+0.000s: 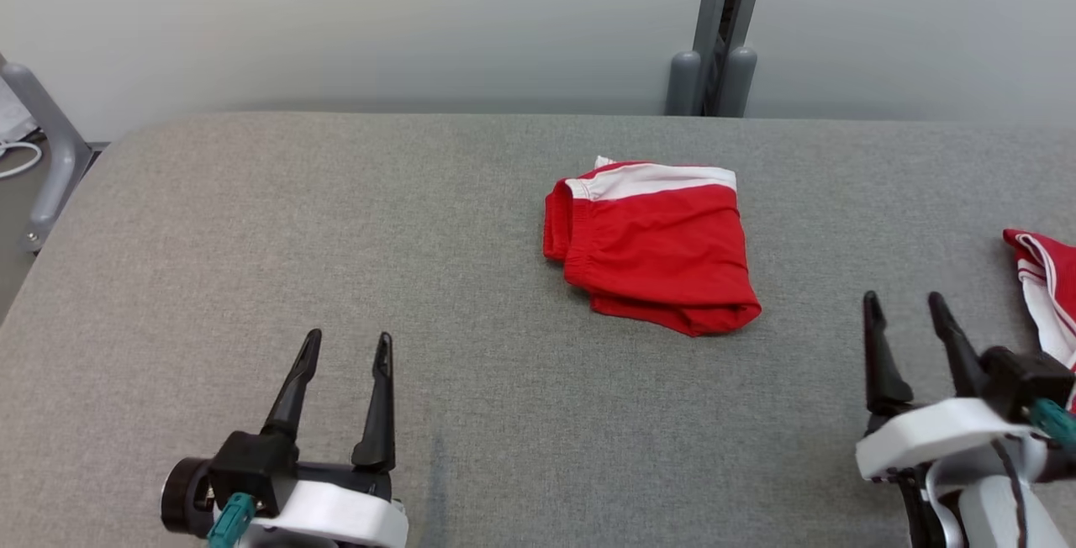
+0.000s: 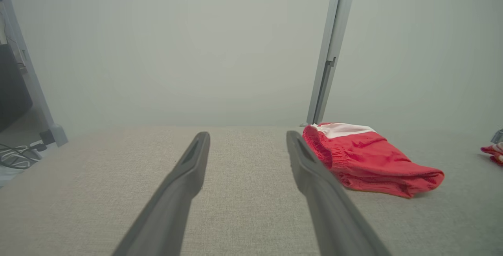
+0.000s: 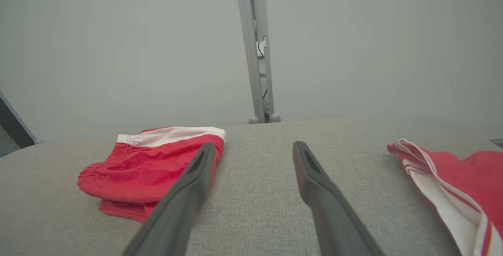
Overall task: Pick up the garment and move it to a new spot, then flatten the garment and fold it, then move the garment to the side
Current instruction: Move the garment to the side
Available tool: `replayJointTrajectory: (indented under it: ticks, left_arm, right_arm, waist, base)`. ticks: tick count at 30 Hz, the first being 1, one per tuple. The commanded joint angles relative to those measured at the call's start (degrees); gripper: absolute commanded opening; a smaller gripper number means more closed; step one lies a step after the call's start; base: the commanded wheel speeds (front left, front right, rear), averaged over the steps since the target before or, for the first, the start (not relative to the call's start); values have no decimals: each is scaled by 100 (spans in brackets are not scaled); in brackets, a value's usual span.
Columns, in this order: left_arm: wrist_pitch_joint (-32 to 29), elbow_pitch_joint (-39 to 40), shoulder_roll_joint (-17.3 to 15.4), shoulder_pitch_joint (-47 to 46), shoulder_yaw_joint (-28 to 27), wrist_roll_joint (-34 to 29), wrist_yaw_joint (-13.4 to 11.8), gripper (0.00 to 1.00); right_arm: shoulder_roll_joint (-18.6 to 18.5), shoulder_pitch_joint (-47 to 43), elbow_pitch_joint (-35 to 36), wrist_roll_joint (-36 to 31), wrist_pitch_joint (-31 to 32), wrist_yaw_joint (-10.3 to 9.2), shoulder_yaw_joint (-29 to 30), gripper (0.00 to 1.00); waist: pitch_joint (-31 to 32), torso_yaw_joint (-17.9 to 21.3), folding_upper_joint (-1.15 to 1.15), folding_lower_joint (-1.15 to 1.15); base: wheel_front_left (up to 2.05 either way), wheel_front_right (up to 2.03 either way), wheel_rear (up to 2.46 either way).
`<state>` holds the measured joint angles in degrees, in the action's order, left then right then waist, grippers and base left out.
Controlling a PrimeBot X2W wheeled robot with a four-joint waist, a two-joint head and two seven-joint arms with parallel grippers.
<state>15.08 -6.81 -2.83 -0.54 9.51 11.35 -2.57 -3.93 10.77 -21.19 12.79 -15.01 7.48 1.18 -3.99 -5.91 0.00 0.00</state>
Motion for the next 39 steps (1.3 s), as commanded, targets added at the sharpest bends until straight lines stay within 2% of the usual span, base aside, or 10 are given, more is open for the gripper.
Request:
replayJointTrajectory:
  ticks: [1, 5, 12, 18, 23, 35, 36, 37, 38, 39]
  left_arm:
    - [1, 1, -19, -116, 25, -12, 23, 100]
    - [1, -16, -20, -283, 173, -66, 48, 100]
    - [1, -46, -19, -531, 329, -55, 54, 100]
    - [1, -30, -19, -714, 490, 46, -2, 100]
    - [1, -43, -20, -806, 643, 92, -76, 100]
    - [1, -69, -19, -835, 814, 117, -179, 100]
    - [1, -68, -20, -827, 812, 118, -185, 100]
    - [1, -71, -19, -817, 807, 114, -184, 100]
    - [1, -74, -19, -808, 799, 111, -178, 100]
    - [1, -80, -19, -803, 790, 107, -178, 100]
  right_arm:
    - [-54, 157, -83, 20, 138, 3, -98, 100]
    - [-177, 597, -465, 862, 844, 3, -412, 100]
    - [-540, 1255, -757, 2041, 1500, 2, -606, 100]
    - [-960, 1857, -1256, 2681, 2058, 3, -764, 100]
    - [-1032, 2225, -1694, 3428, 2542, 3, -669, 100]
    - [-1122, 2560, -2110, 4023, 2945, 3, -1148, 100]
    - [-1117, 2576, -2152, 4038, 2931, 3, -1198, 78]
    - [-1112, 2595, -2195, 4052, 2905, 2, -1239, 42]
    - [-1126, 2614, -2222, 4037, 2876, 2, -1285, 14]
    - [-1150, 2628, -2246, 4003, 2823, 2, -1343, 0]
  waist:
    - [-74, -42, 0, 0]
    - [-406, -229, 0, 0]
    - [-848, -556, 0, 0]
    - [-1163, -910, 0, 0]
    - [-1290, -1176, 0, 0]
    - [-1380, -1519, 0, 0]
    - [-1375, -1527, 0, 0]
    - [-1369, -1532, 0, 0]
    - [-1363, -1534, 0, 0]
    - [-1355, -1534, 0, 0]
  base:
    - [0, 0, 0]
    - [0, 0, 0]
    - [0, 0, 0]
    - [0, 0, 0]
    - [0, 0, 0]
    - [0, 0, 0]
    - [0, 0, 0]
    - [0, 0, 0]
    - [0, 0, 0]
    - [0, 0, 0]
